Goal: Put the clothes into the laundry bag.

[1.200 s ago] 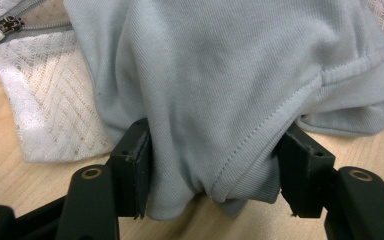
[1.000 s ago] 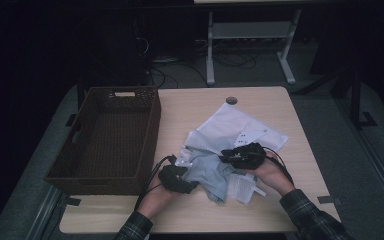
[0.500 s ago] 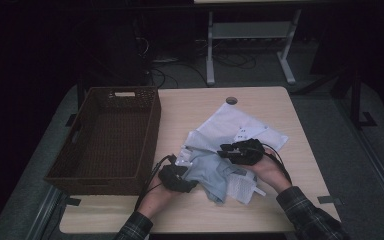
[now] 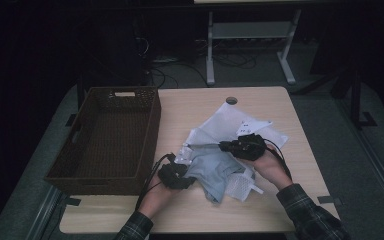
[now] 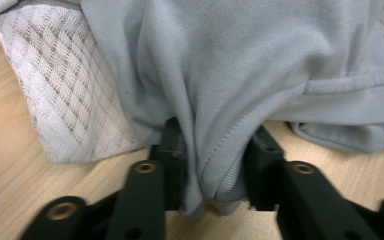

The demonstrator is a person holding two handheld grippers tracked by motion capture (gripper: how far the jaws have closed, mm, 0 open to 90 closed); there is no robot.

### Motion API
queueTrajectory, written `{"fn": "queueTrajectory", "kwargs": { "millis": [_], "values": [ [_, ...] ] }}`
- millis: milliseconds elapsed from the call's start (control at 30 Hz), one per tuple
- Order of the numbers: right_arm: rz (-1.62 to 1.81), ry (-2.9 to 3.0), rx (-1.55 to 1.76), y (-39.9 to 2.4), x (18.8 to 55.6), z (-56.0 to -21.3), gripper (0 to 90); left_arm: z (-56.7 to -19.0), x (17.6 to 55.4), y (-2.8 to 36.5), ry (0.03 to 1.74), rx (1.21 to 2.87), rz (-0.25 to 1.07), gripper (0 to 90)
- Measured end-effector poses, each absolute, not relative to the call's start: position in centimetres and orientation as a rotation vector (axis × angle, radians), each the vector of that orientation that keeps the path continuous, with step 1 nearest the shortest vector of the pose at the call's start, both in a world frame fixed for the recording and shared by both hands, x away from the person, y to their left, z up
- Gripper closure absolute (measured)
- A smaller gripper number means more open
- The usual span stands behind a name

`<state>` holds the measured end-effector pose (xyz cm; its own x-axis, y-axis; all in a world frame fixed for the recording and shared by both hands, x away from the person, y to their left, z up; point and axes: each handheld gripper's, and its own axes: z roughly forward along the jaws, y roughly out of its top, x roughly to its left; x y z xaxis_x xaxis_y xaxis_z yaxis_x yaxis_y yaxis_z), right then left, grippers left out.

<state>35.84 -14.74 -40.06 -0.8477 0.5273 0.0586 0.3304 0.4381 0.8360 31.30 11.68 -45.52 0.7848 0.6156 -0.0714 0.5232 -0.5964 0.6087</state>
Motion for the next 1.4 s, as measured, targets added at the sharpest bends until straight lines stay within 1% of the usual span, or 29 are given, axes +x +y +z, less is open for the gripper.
{"fn": "queueTrajectory", "kwargs": {
  "millis": [33,67,167,233,467,800,1133,1400],
  "values": [
    [1.37,2.479,0.75,-14.8,35.8,-40.0,86.1,-45.4,31.3,11.7,0.838,2.344,0.202,72.8],
    [1.37,2.481,0.747,-14.8,35.8,-40.0,86.1,-45.2,31.3,11.6,0.835,2.34,0.207,74.6],
    [1.366,2.496,0.744,-14.7,35.7,-40.2,86.1,-44.5,31.2,11.6,0.827,2.292,0.206,76.5],
    [1.365,2.506,0.737,-14.5,35.7,-40.2,86.1,-43.9,31.1,11.4,0.804,2.272,0.229,76.8],
    [1.378,2.521,0.714,-14.2,35.4,-40.0,86.1,-42.3,31.4,10.9,0.773,2.208,0.235,77.2],
    [1.46,2.525,0.674,-14.0,34.9,-38.8,87.0,-41.7,32.1,9.1,0.724,2.212,0.25,77.4],
    [1.492,2.519,0.634,-14.0,34.1,-37.8,87.0,-41.3,33.2,7.2,0.729,2.164,0.253,77.4],
    [1.497,2.496,0.653,-15.1,34.3,-37.5,86.7,-40.5,33.0,7.7,0.728,2.124,0.266,78.0]
  ]
}}
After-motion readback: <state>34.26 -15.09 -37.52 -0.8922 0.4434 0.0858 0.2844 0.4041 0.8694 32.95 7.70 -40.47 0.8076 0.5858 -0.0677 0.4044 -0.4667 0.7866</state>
